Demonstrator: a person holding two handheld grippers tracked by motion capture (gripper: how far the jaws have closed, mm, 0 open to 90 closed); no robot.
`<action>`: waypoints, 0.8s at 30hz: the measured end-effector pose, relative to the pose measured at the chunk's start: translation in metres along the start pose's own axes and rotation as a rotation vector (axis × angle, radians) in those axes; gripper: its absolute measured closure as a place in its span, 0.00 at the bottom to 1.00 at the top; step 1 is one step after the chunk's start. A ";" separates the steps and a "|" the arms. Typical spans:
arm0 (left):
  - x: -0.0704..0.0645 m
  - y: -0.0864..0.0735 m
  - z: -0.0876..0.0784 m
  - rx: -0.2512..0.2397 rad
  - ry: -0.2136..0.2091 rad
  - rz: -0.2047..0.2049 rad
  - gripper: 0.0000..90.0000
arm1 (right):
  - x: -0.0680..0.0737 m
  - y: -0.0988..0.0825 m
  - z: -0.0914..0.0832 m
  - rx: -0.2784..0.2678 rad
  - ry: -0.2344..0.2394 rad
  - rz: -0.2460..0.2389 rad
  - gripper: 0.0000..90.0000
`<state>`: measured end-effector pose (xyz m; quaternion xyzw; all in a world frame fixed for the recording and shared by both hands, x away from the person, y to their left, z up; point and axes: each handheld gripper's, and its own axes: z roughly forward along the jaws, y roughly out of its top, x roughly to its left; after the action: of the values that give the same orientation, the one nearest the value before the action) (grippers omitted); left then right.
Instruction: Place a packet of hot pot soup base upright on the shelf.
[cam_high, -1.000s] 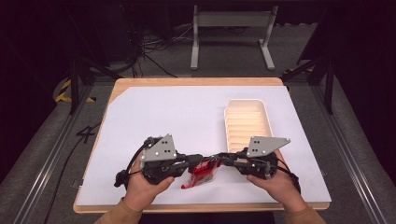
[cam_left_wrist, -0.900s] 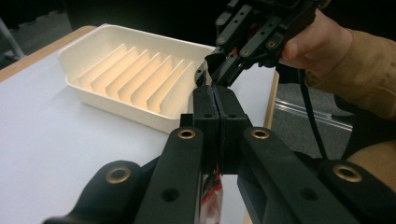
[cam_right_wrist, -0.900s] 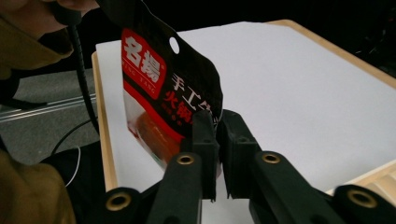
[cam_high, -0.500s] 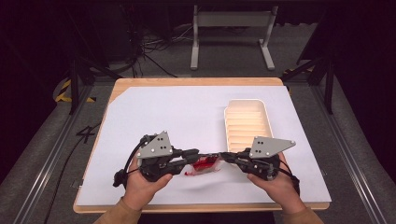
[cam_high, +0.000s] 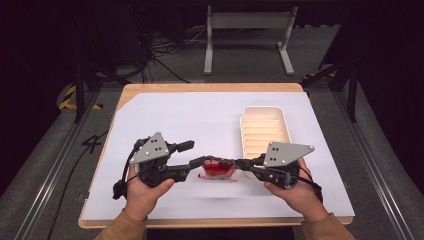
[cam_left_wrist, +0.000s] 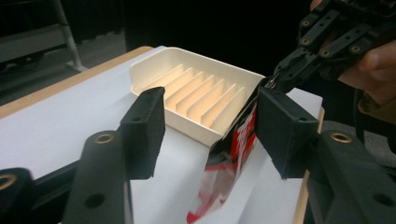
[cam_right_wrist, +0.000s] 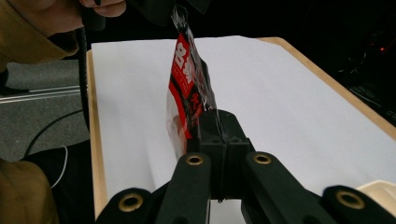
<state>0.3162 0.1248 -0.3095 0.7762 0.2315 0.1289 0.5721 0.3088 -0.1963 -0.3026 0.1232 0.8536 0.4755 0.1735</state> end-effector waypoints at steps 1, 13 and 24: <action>0.002 0.000 -0.002 -0.002 0.007 -0.002 0.46 | -0.002 0.003 -0.001 0.007 -0.009 -0.009 1.00; 0.026 -0.008 -0.014 0.014 0.106 -0.049 0.37 | -0.025 0.021 -0.010 0.050 -0.073 -0.047 1.00; 0.041 -0.014 -0.014 0.072 0.154 -0.085 0.32 | -0.047 0.033 -0.022 0.055 -0.120 -0.037 1.00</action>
<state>0.3417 0.1605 -0.3215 0.7735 0.3122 0.1555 0.5292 0.3439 -0.2132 -0.2554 0.1402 0.8566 0.4402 0.2298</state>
